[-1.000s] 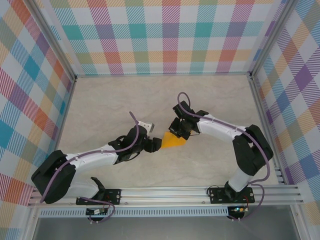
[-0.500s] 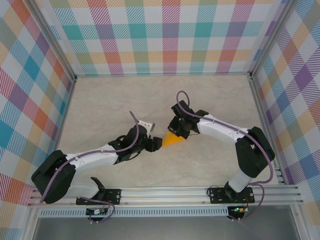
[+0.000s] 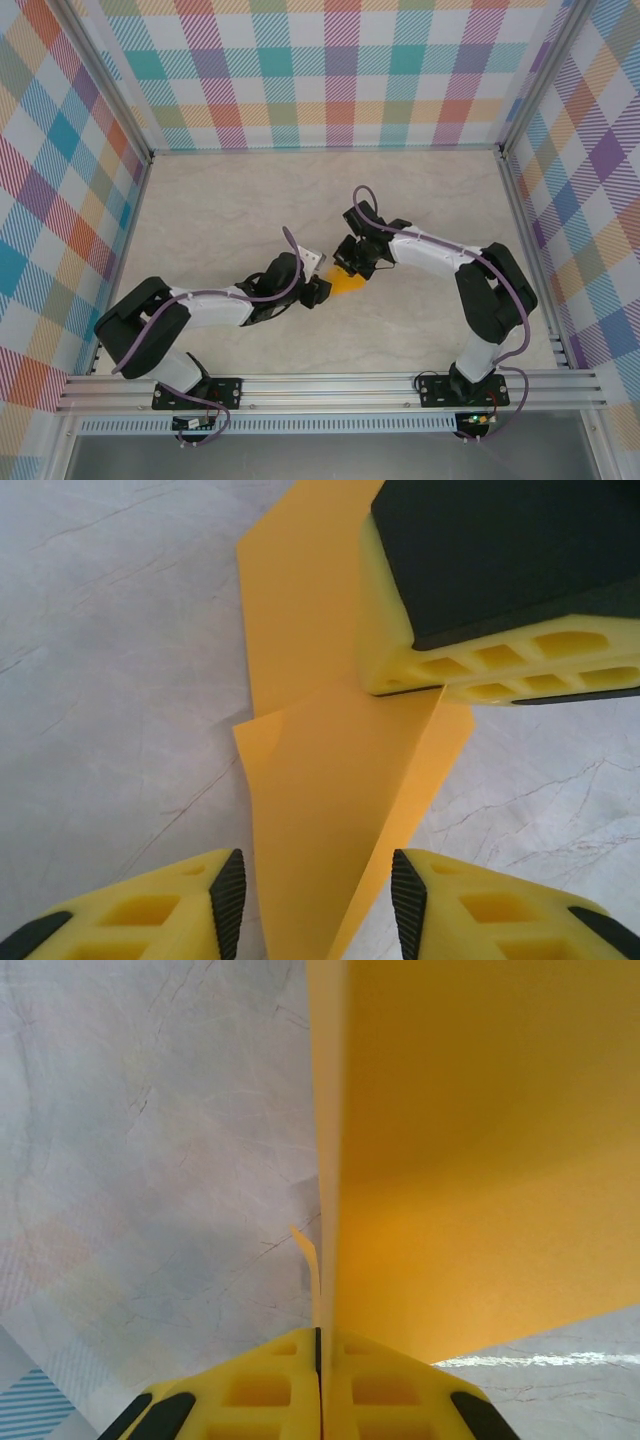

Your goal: Fold a paper plane with a square sheet of paper (pick it up from the middle)

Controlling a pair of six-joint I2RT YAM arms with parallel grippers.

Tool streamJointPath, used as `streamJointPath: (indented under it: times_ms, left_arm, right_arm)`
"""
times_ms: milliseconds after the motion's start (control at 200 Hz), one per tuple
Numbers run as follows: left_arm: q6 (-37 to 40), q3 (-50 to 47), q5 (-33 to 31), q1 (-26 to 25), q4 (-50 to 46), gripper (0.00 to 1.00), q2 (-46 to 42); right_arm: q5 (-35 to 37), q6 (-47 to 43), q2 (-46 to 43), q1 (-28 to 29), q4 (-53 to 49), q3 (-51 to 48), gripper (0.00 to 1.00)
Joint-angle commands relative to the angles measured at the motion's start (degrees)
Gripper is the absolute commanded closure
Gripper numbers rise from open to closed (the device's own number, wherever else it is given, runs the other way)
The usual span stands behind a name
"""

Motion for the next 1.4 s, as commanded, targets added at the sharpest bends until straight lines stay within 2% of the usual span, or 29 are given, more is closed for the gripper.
streamJointPath:
  times_ms: [0,295,525,720,925,1075,1270,1395]
  left_arm:
    - [4.5,-0.4,1.6,-1.0,7.5,0.59,2.6]
    - [9.5,-1.0,-1.0,-1.9,15.0,0.69,7.5]
    - [11.4,-1.6,-0.9,-2.5,16.8,0.70,8.3]
    - [11.6,-1.5,-1.2,-2.6,16.8,0.83,9.5]
    - [11.5,-2.0,-1.6,-2.5,17.0,0.95,9.2]
    - [11.3,-2.3,-1.5,-2.5,16.7,1.00,8.8]
    - [10.7,-2.1,-0.7,-2.5,15.8,1.00,9.0]
    - [9.2,-1.8,0.0,-2.6,14.9,1.00,8.9]
  right_arm:
    - [-2.4,1.5,1.2,-0.5,0.0,0.7,0.94]
    - [-5.0,1.7,2.4,-1.2,0.2,1.1,0.94]
    - [-6.3,1.8,2.6,-1.9,0.1,1.2,0.94]
    - [-7.0,1.9,2.6,-2.1,0.3,1.1,0.93]
    - [-7.2,1.7,2.5,-2.3,0.5,0.9,0.86]
    - [-7.5,1.2,2.2,-2.7,0.6,0.9,0.78]
    - [-6.9,-1.7,-0.5,-4.3,0.0,0.1,0.49]
    - [-7.7,-5.8,-3.7,-6.1,2.5,-2.8,0.34]
